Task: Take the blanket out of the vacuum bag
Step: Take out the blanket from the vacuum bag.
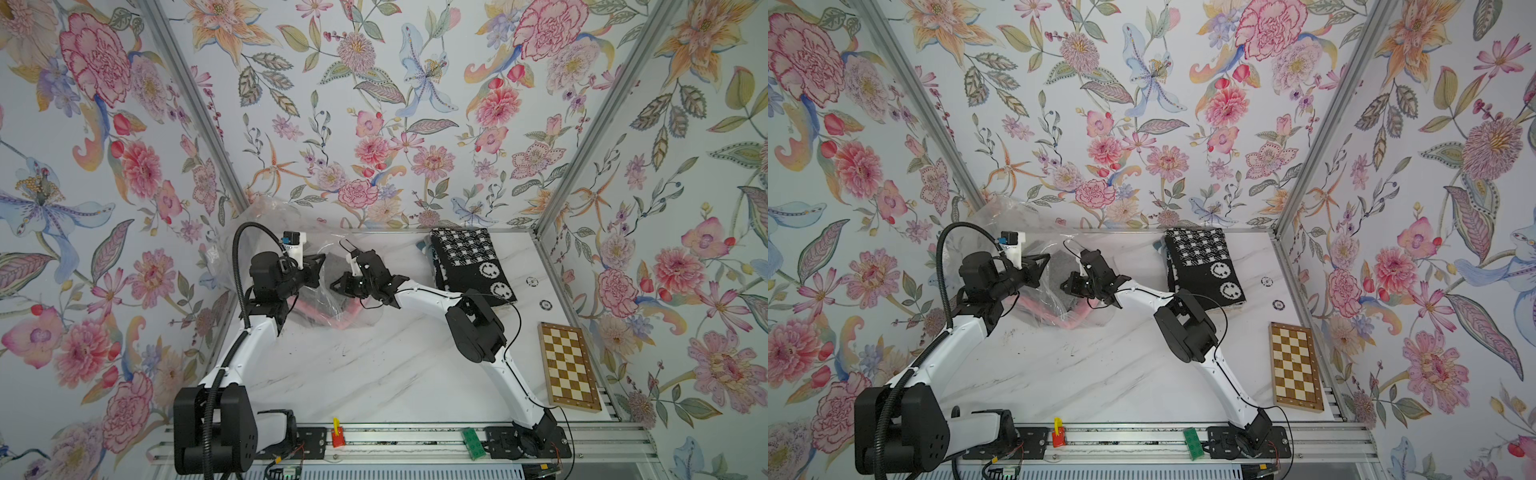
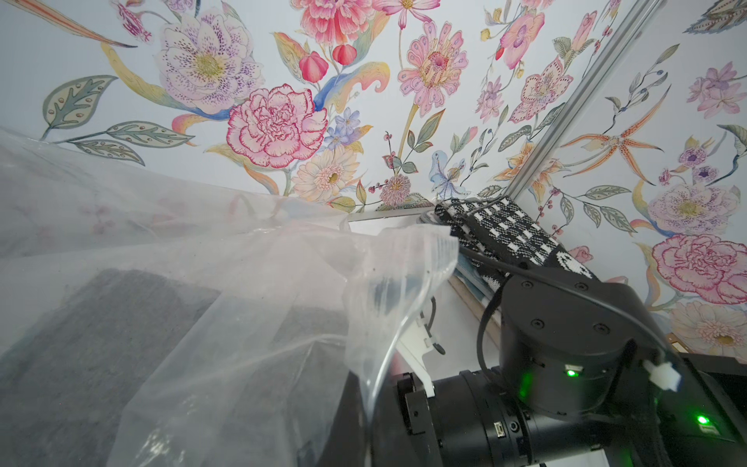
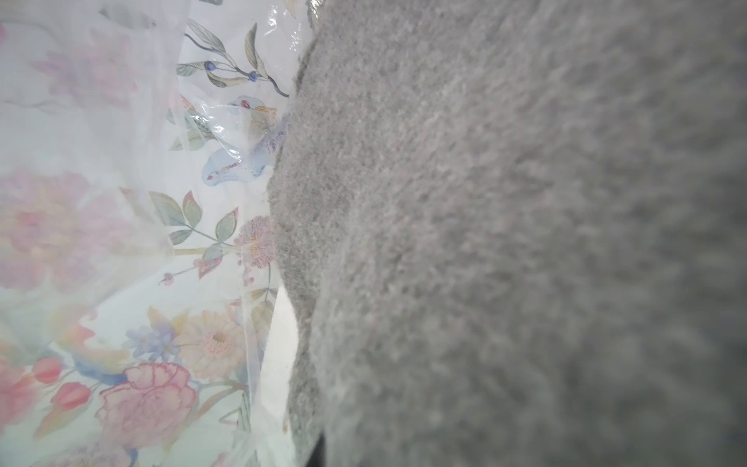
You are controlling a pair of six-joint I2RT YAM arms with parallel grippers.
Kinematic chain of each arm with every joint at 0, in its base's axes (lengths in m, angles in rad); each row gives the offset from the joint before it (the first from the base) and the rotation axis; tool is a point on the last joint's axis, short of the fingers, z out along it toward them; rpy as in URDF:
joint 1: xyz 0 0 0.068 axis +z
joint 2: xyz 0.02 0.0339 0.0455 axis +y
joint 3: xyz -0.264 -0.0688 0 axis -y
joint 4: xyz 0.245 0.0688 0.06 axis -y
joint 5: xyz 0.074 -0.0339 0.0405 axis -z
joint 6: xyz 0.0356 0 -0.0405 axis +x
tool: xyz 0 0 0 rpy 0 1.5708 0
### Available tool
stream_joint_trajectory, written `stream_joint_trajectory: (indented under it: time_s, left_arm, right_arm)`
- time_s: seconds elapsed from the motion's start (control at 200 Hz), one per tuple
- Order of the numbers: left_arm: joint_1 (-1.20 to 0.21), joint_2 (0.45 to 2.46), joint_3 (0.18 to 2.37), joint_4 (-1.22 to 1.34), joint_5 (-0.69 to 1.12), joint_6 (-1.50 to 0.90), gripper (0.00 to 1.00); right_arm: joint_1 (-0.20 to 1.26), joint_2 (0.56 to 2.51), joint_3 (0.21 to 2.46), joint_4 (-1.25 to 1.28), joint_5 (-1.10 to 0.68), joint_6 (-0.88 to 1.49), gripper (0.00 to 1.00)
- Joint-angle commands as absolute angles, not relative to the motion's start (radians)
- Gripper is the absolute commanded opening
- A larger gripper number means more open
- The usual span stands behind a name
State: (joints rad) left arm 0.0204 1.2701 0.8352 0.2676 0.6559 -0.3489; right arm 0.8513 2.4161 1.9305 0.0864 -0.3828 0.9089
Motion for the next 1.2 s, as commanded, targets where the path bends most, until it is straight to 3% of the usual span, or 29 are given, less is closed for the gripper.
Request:
stream_joint_trajectory:
  time_s: [0.0,0.565,0.916,1.196]
  left_arm:
    - [0.039,1.270,0.825,0.303,0.676,-0.357,0.01]
    - [0.069,1.273,0.824,0.302,0.667,-0.356,0.01]
    - [0.075,1.274,0.825,0.298,0.666,-0.352,0.01]
    - [0.076,1.270,0.821,0.296,0.666,-0.352,0.02]
  right_arm:
    - [0.861,2.335,1.987,0.054,-0.376,0.875,0.00]
    - [0.853,2.116,1.783,0.009,-0.340,0.879,0.00]
    - [0.824,1.843,1.290,0.127,-0.294,0.898,0.00]
    - [0.804,1.850,1.097,0.319,-0.319,0.960,0.03]
